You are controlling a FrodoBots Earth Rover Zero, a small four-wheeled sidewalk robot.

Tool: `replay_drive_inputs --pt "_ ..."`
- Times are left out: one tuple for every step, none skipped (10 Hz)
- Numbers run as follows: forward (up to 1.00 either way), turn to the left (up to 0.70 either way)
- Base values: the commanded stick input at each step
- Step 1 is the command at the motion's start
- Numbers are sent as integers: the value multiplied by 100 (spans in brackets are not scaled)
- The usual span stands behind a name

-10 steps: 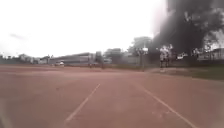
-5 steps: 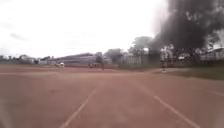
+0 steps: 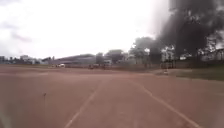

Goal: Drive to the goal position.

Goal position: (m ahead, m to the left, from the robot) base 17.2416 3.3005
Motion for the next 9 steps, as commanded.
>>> replay_drive_inputs --pt "70 0" --pt "70 0" --pt "70 0" --pt "70 0" --pt "70 0" --pt "70 0" --pt "70 0" --pt "70 0" --pt "70 0"
